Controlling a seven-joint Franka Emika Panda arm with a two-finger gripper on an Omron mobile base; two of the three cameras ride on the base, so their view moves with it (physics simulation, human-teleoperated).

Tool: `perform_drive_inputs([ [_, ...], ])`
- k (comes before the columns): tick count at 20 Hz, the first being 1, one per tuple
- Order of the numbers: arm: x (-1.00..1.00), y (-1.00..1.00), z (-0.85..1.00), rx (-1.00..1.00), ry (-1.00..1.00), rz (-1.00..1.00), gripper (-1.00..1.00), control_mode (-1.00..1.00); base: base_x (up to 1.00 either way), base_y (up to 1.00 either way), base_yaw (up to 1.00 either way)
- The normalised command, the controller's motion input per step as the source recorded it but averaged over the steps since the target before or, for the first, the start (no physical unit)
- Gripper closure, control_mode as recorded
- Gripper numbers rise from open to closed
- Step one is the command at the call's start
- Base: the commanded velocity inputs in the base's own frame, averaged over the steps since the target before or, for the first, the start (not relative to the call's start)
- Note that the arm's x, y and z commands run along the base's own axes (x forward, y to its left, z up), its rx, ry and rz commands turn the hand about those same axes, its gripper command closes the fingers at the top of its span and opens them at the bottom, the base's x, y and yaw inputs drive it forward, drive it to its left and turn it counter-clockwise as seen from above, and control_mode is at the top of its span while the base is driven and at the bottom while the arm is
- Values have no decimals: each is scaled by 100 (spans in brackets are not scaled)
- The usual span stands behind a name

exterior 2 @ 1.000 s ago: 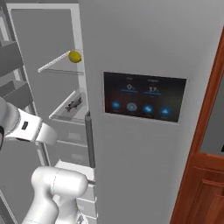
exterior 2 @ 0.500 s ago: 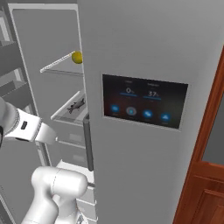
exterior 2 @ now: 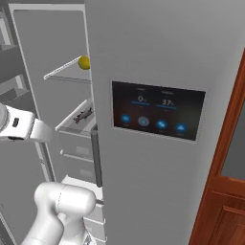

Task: Take the lemon, peach, and fish from the freezer and place them in the bowl on the counter.

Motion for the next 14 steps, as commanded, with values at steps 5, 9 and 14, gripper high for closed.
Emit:
perform_drive_inputs([
  [5,0,8,49,-13,0,16,-100,-100,0,0,0],
  [9,0,0,39,-19,2,19,-100,-100,0,0,0],
  [14,0,0,28,-17,1,23,-100,-100,0,0,0],
])
